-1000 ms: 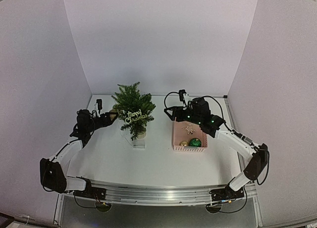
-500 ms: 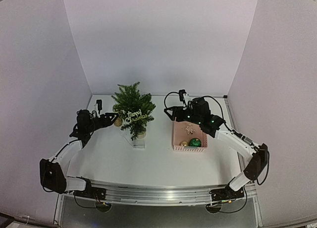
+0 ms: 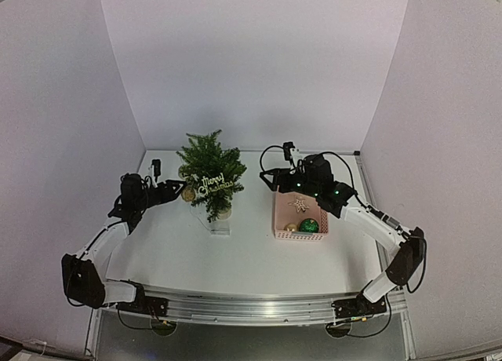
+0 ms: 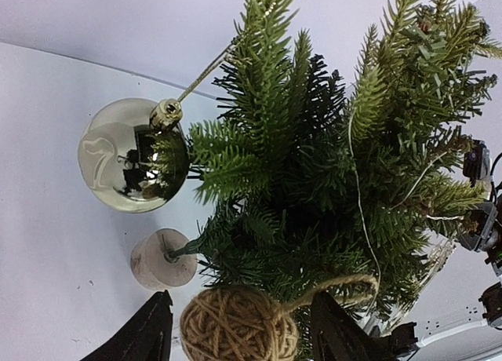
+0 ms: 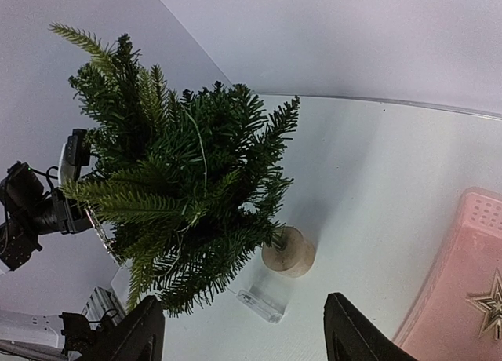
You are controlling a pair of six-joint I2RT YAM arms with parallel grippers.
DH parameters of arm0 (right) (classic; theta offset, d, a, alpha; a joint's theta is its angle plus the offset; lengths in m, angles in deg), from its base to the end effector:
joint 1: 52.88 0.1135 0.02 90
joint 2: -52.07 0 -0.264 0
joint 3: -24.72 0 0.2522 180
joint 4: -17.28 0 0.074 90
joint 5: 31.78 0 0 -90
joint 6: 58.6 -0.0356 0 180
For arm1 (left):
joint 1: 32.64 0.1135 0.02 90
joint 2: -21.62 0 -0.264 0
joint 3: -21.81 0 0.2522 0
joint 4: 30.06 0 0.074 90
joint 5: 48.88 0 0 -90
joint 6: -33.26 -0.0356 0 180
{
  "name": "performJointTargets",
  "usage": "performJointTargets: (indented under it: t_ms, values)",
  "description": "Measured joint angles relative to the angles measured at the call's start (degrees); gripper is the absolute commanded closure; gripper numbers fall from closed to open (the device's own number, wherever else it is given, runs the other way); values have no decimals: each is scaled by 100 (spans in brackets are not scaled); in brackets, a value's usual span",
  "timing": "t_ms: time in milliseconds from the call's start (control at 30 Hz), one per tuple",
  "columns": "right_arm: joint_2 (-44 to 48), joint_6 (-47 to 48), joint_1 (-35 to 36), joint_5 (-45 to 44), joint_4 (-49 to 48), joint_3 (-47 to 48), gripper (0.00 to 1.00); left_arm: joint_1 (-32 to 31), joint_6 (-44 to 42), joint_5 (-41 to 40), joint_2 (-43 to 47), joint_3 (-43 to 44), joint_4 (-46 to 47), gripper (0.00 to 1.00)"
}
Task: Decorate the small christmas tree
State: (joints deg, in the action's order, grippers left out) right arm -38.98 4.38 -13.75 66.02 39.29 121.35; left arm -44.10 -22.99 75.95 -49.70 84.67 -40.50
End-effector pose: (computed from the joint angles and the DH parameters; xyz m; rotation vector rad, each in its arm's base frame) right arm 0.2922 0.2440 0.3711 -0.3057 1.9358 0.9105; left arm 0.2729 -0.0761 0.2931 0.0519 1.9948 -1.0987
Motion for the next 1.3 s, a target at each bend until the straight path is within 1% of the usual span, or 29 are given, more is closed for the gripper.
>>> performJointTargets:
  t_ms: [367, 467, 533, 633, 700, 900, 1033, 1133, 1200, 1300]
  values:
    - [0, 0, 0, -2, 0, 0, 32, 134, -170, 85, 176, 274, -239, 37]
    - [0, -11, 0, -75, 43, 1, 32, 186, -253, 121, 187, 344, -313, 33]
    - [0, -38, -3, -210, 183, 7, 32, 249, -314, 145, 201, 412, -394, 27]
    - [0, -140, -32, -457, 523, 9, 32, 368, -396, 160, 247, 500, -462, 19]
    - [0, -238, -84, -659, 813, 11, 32, 439, -397, 164, 299, 547, -499, 16]
    - [2, -660, -505, -1306, 1965, 11, 31, 520, -394, 147, 586, 569, -689, 11]
    - [-28, -720, -802, -1648, 2741, 33, 28, 520, -417, 65, 700, 569, -785, 9]
    - [-253, -655, -988, -1741, 3186, 216, 28, 527, -495, -124, 728, 569, -825, 6]
    - [-548, -541, -1108, -1743, 3407, 429, 31, 540, -572, -310, 744, 569, -927, 4]
    - [-1076, -310, -1262, -1632, 3825, 825, 42, 573, -685, -528, 746, 567, -1096, 3]
